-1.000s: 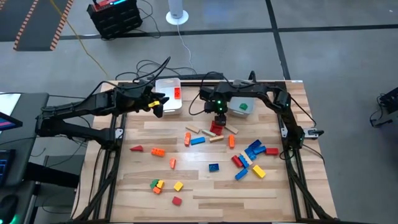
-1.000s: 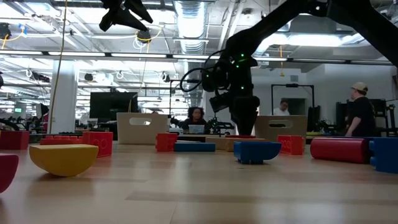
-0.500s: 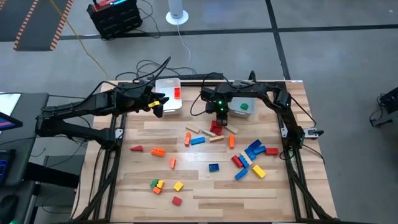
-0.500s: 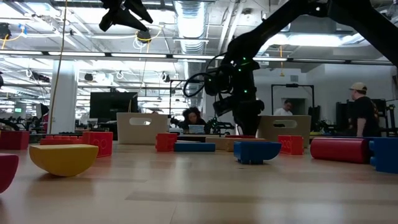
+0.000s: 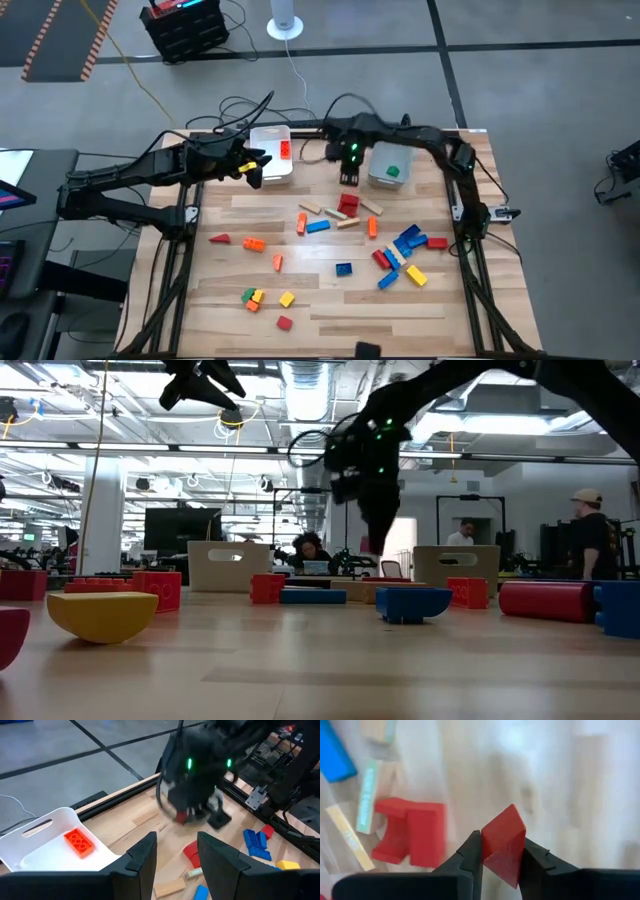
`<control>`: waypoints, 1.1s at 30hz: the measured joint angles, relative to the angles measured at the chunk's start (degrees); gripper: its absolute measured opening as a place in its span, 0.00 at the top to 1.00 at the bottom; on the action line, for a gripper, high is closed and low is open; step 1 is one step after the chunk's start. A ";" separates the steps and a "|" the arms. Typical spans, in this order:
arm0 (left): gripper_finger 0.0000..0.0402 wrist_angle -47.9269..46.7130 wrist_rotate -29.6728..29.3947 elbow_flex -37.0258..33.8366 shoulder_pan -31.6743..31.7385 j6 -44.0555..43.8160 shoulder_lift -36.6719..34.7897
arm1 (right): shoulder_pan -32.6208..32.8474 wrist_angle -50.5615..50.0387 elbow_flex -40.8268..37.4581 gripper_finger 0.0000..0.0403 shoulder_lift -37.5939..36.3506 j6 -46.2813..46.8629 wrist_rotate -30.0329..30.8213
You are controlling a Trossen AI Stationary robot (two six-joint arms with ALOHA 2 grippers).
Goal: Sort blocks by size
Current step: Put the red triangle wooden block into the gray bin, then put the orange rectangle game piece into the white bin
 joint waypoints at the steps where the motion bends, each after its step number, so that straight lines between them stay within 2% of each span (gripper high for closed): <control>1: 0.67 0.00 0.01 0.00 -0.01 -0.38 0.00 | -1.17 -0.52 -0.02 0.72 -1.28 0.91 0.02; 6: 0.67 0.42 -0.02 0.00 -0.31 -1.64 0.52 | -7.26 -0.36 -4.40 0.70 -9.27 3.46 0.37; 11: 0.67 1.41 0.05 0.03 -0.33 -2.53 3.13 | -12.41 2.33 -15.68 0.70 -16.30 4.49 0.26; 15: 0.67 2.06 1.43 0.00 -0.46 -3.16 6.76 | -14.43 4.05 -25.00 0.61 -19.61 4.49 0.19; 19: 0.67 4.87 3.14 0.00 -1.10 -4.65 9.18 | -14.41 4.14 -30.89 0.49 -21.98 4.06 0.06; 24: 0.67 7.68 3.23 0.02 -1.29 -5.80 9.35 | -13.85 5.11 -36.44 0.42 -25.37 -1.47 0.15; 28: 0.67 8.17 3.19 0.02 -1.11 -6.34 8.30 | -14.08 6.98 -40.73 0.43 -27.77 -6.55 1.04; 33: 0.67 8.52 3.13 0.02 -1.11 -8.12 7.72 | -15.36 8.58 -44.53 0.45 -29.67 -12.47 5.98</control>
